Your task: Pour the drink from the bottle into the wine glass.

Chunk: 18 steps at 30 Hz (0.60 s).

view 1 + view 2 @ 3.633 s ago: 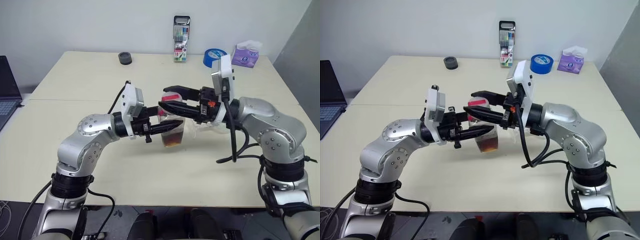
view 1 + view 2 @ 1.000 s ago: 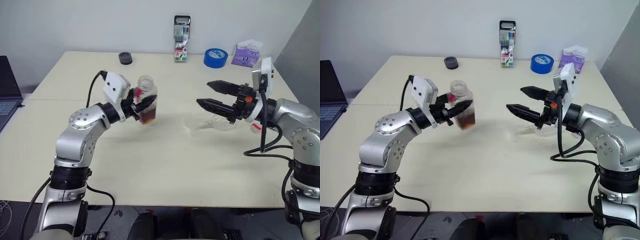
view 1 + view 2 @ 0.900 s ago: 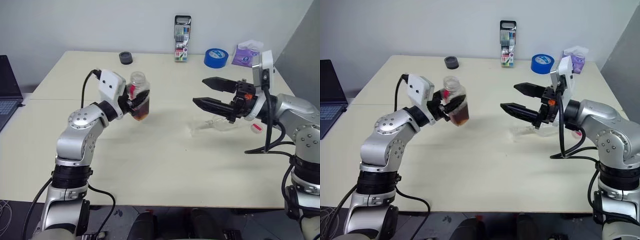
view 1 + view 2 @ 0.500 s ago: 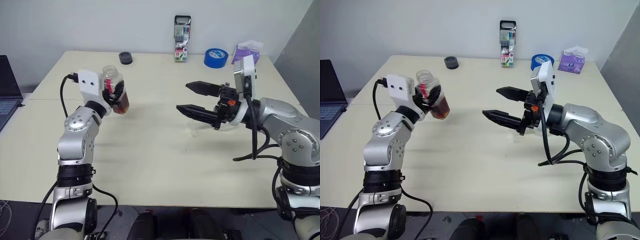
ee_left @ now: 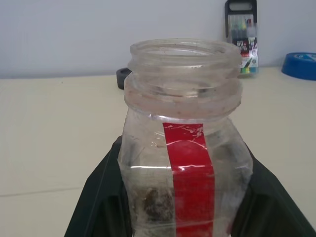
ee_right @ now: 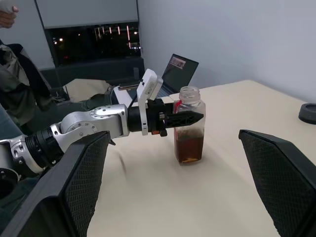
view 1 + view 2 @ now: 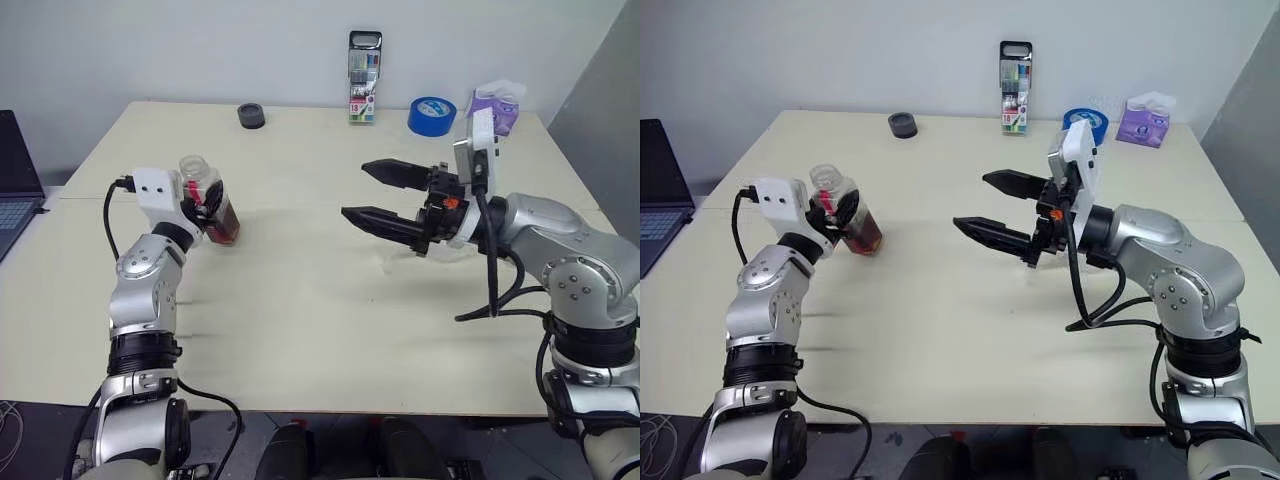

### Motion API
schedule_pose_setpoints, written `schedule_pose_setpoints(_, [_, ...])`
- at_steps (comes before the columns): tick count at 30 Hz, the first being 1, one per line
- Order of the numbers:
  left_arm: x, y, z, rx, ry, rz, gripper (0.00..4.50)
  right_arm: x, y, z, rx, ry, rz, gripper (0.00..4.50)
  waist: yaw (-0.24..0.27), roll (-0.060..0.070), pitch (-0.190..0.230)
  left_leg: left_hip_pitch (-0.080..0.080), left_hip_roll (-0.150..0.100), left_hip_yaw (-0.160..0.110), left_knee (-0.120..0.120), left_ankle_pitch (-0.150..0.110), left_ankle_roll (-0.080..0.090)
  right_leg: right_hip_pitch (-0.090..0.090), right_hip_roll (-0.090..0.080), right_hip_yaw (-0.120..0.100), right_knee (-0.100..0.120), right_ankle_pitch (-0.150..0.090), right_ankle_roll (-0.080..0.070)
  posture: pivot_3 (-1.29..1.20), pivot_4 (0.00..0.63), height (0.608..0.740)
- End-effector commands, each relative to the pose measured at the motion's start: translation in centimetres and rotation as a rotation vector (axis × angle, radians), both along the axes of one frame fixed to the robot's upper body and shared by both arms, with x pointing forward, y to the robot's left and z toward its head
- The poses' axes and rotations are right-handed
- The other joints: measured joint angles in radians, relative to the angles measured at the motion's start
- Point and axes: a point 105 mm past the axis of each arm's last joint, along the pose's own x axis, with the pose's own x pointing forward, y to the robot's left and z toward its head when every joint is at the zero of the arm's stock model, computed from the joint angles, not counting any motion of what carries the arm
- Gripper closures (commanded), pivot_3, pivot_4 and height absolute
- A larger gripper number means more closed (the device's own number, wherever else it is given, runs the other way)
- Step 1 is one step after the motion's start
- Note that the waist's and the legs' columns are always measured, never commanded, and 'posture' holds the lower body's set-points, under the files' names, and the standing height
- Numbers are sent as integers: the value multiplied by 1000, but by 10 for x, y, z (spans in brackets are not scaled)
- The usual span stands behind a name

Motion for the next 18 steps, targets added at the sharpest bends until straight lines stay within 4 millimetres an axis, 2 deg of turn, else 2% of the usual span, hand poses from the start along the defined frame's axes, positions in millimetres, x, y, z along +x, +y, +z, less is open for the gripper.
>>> schedule_pose_setpoints(1, [-3, 8, 16, 33, -64, 17, 2607, -3, -1, 10, 22, -52, -2, 46, 0, 0, 0, 0, 0, 0, 0, 0, 0, 0, 0, 0, 0, 0, 0, 0, 150, 740])
schedule_pose_setpoints(8, [-2, 12, 5, 18, -37, 34, 2607, -1, -1, 9, 23, -53, -7, 46, 0, 0, 0, 0, 0, 0, 0, -1, 2, 0, 0, 0, 0, 0, 0, 0, 150, 740])
schedule_pose_setpoints(9, [-2, 13, 4, 18, -32, 36, 1926, -1, -1, 9, 22, -54, -8, 0, 0, 0, 0, 0, 0, 0, 0, -1, 3, 0, 0, 0, 0, 0, 0, 0, 150, 740])
schedule_pose_setpoints(14, [-2, 14, 2, 5, -23, 40, 414, 0, -1, 8, 20, -54, -14, 0, 0, -1, 0, 0, 0, 0, 0, -1, 3, 0, 0, 0, 1, 0, 0, 0, 150, 740])
schedule_pose_setpoints(16, [-2, 14, 2, 11, -20, 38, 70, 1, -2, 7, 19, -51, -20, 0, 0, -1, 0, 0, 0, 0, 0, -1, 3, 0, 0, 0, 0, 0, 0, 0, 150, 740])
schedule_pose_setpoints(18, [-3, 14, 2, 15, -19, 34, 70, 1, -2, 6, 18, -48, -24, 0, 0, -1, 0, 0, 0, 0, 0, -1, 3, 0, 0, 0, 0, 0, 0, 0, 150, 740])
